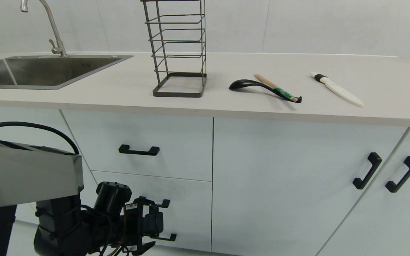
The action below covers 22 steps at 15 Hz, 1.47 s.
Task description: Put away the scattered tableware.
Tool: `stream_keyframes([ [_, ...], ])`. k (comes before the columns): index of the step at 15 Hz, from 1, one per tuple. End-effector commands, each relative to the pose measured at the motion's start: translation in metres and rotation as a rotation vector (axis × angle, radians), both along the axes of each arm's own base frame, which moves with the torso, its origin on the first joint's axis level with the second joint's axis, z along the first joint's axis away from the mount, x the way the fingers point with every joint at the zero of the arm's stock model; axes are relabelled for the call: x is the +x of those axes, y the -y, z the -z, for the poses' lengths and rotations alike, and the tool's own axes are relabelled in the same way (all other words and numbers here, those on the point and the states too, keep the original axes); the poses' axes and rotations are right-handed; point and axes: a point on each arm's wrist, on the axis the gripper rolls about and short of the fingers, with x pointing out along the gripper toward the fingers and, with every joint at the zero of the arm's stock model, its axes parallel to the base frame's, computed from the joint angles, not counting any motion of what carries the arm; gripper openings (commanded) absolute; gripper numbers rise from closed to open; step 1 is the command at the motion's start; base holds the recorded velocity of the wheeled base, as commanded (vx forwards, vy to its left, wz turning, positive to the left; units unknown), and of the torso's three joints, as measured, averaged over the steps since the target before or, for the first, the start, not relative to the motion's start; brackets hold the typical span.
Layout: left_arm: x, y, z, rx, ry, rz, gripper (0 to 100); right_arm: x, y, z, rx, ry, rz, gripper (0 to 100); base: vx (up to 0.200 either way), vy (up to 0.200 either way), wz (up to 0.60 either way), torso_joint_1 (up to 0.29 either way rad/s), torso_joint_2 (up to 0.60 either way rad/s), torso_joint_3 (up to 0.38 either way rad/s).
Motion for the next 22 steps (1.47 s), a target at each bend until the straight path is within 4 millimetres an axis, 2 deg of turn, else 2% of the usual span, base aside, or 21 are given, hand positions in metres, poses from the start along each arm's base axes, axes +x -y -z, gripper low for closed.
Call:
stream_keyframes([
  [1, 0.011, 0.0, 0.003, -0.004, 0.02, -0.01, 100, 0.0, 0.0, 0.0, 0.0, -0.003, -0.001, 0, 0.0, 0.0, 0.0, 0.0, 0.0, 0.0],
  [9, 0.02, -0.004, 0.018, 0.003, -0.003, -0.033, 100, 0.0, 0.0, 0.0, 0.0, -0.001, -0.001, 0, 0.0, 0.0, 0.0, 0.0, 0.0, 0.0],
  [13, 0.012, -0.006, 0.024, 0.016, -0.044, -0.03, 100, 0.0, 0.0, 0.0, 0.0, -0.001, -0.001, 0, 0.0, 0.0, 0.0, 0.0, 0.0, 0.0],
  [16, -0.007, -0.012, 0.026, 0.032, -0.105, -0.036, 100, 0.0, 0.0, 0.0, 0.0, -0.001, -0.001, 0, 0.0, 0.0, 0.0, 0.0, 0.0, 0.0],
  [22, -0.011, -0.017, 0.021, 0.019, -0.069, -0.051, 100, 0.0, 0.0, 0.0, 0.0, -0.001, -0.001, 0, 0.0, 0.0, 0.0, 0.0, 0.0, 0.0],
])
